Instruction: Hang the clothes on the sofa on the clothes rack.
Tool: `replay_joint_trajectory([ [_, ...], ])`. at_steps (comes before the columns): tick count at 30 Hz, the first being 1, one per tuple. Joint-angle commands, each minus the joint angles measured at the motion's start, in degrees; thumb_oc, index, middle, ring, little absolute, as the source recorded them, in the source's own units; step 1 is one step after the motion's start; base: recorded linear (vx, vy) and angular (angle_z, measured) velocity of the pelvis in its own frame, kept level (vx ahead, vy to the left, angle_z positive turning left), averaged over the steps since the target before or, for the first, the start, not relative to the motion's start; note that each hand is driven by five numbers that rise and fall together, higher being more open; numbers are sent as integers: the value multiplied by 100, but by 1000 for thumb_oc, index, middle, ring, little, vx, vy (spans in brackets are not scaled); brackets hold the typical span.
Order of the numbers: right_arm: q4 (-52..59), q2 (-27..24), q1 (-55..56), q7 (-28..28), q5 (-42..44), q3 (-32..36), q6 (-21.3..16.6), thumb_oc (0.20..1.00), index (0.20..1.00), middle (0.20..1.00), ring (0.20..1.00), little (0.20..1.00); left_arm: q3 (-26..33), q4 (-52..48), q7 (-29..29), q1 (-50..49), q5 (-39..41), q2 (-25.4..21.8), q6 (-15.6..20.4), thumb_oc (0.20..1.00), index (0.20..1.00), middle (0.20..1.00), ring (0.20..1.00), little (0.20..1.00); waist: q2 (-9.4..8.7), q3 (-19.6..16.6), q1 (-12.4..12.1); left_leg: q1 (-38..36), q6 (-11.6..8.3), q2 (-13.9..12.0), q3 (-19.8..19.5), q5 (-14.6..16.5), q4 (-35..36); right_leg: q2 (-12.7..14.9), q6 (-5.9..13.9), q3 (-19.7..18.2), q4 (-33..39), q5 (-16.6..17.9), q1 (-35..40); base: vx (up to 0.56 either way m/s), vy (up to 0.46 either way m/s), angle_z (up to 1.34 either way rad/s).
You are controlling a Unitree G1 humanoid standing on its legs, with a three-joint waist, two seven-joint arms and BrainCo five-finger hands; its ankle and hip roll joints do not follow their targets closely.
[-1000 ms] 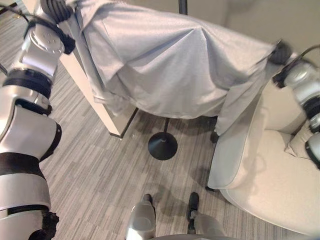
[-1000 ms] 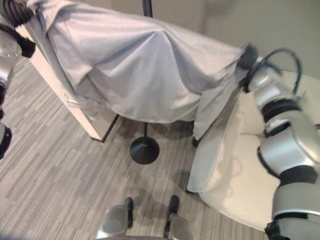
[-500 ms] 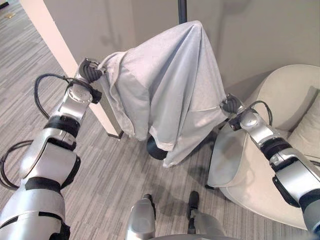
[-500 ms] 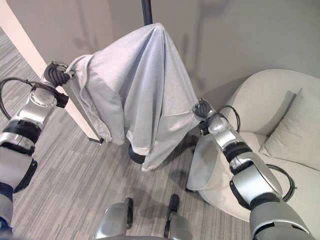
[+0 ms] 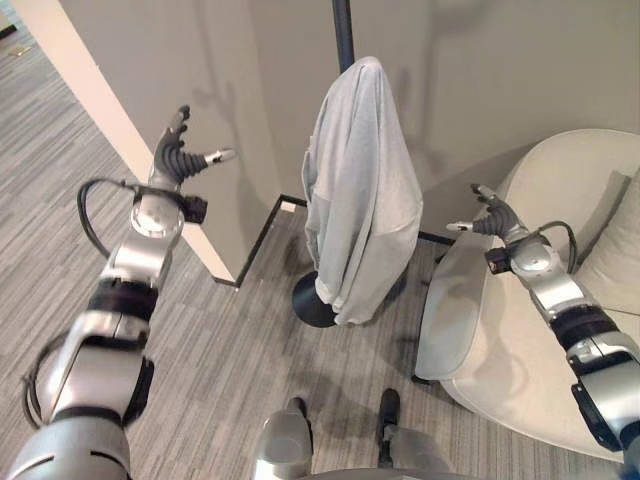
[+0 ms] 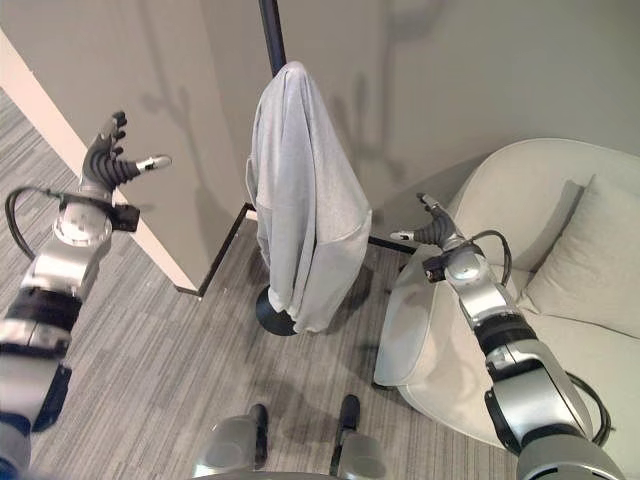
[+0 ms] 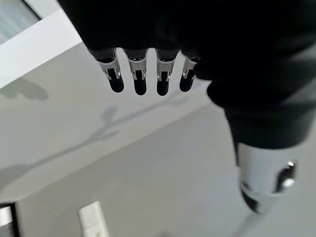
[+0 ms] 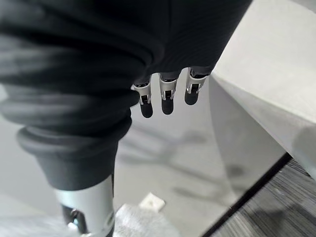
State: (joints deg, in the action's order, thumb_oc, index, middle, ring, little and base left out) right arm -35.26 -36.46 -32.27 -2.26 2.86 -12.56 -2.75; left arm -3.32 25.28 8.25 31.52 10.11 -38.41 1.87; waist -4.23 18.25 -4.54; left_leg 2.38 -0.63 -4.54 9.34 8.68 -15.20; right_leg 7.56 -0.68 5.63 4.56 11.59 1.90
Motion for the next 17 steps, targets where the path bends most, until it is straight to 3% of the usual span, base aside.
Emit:
replay_joint_trajectory([
  [1,408,-763,469,-327,-439,496,-242,1000,1000,1000,1000,1000,466,-369,-48,-858,19,426,190,1000,1000,1000,1000,1000,387,-591,-124,-1005,-314,66,-328,-745,2020,182,267,262,44,-609,365,-4,-25,-3],
  [5,1012,-918,1439,-426,-744,1436,-205,1000,1000,1000,1000,1000,1170,-817,-239,-2153,167,797,142,1000,1000,1000,1000,1000,439,-825,-78,-1004,-304,24,-327,-731,2020,148,270,292,44,-629,384,34,-19,1],
  [6,1192,-767,2093,-492,-735,2220,-186,1000,1000,1000,1000,1000,1572,-862,-404,-2965,271,1062,118,1000,1000,1000,1000,1000,470,-940,-44,-983,-293,0,-325,-784,2020,133,273,316,44,-609,381,11,-27,4],
  [8,1443,-486,2803,-485,-819,2843,-134,1000,1000,1000,1000,1000,1905,-618,-590,-3614,574,1614,117,1000,1000,1000,1000,1000,494,-1056,-3,-968,-281,-27,-323,-825,2020,129,275,338,44,-600,383,3,-14,3],
  [9,1471,-479,2842,-479,-822,2866,-124,1000,1000,1000,1000,1000,1889,-620,-592,-3623,575,1611,120,1000,1000,1000,1000,1000,495,-1072,-15,-966,-282,-29,-324,-822,2020,126,274,339,44,-602,380,0,0,0],
  [10,1493,-252,3292,-466,-815,3342,-105,1000,1000,1000,1000,1000,2080,-393,-702,-4003,582,1854,129,1000,1000,1000,1000,1000,503,-1116,8,-983,-277,-46,-311,-836,2020,116,273,351,44,-593,402,4,-17,4],
  [12,602,15,3889,-486,-790,3877,-83,1000,1000,1000,1000,1000,2325,468,-963,-4448,650,2322,167,1000,1000,1000,1000,1000,525,-1324,56,-910,-266,-70,-306,-912,2020,116,284,398,44,-582,373,1,-22,7],
  [16,-356,458,4203,-340,-587,3953,-99,1000,1000,1000,1000,1000,2316,1461,-1041,-4489,418,2474,252,1000,1000,1000,1000,1000,505,-1394,102,-884,-282,-94,-288,-931,2020,115,299,419,44,-568,350,-19,-27,6],
  [17,-1135,786,4140,-211,-288,3825,-158,1000,1000,1000,1000,1000,2000,2199,-1068,-4358,149,2432,277,1000,1000,1000,1000,1000,477,-1441,123,-848,-292,-104,-293,-955,2020,116,302,409,44,-546,325,-20,-36,1],
])
